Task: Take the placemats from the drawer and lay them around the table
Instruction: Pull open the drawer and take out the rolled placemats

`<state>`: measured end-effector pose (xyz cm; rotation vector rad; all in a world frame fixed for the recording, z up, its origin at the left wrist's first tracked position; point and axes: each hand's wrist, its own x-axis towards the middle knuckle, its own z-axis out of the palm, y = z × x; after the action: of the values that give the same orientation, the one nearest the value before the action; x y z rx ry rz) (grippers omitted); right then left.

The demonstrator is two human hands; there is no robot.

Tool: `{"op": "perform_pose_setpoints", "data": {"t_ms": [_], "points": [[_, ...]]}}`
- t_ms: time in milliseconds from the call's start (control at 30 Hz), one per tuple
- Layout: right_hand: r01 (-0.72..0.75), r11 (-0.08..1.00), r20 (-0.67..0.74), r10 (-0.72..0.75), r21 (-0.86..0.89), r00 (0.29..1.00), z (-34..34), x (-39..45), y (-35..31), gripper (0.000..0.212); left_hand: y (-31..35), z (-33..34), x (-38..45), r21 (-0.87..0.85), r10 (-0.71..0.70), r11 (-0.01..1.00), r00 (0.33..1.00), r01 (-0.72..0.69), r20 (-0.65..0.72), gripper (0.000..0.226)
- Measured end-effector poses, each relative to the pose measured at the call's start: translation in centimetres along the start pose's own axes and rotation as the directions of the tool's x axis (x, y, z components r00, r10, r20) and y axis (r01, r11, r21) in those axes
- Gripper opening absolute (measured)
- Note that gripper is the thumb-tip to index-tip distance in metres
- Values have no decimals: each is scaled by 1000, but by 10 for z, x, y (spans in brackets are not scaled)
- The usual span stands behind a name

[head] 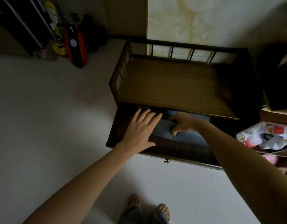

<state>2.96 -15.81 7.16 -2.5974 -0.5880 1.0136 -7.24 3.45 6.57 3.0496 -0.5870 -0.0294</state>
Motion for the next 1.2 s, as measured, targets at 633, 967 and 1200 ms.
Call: {"op": "perform_pose_setpoints", "data": {"t_ms": [633, 967, 1200], "points": [[-188, 921, -403, 38, -341, 914, 12, -45, -2, 33, -4, -44, 72, 22, -27, 1000, 965, 21, 261, 29], [-244, 934, -589, 46, -260, 807, -54, -135, -8, 27, 45, -155, 63, 165, 179, 970, 984, -179, 16, 30], [-352, 936, -769, 216, -12, 601, -53, -238, 21, 32, 125, -222, 70, 337, 512, 822, 854, -459, -86, 38]]}}
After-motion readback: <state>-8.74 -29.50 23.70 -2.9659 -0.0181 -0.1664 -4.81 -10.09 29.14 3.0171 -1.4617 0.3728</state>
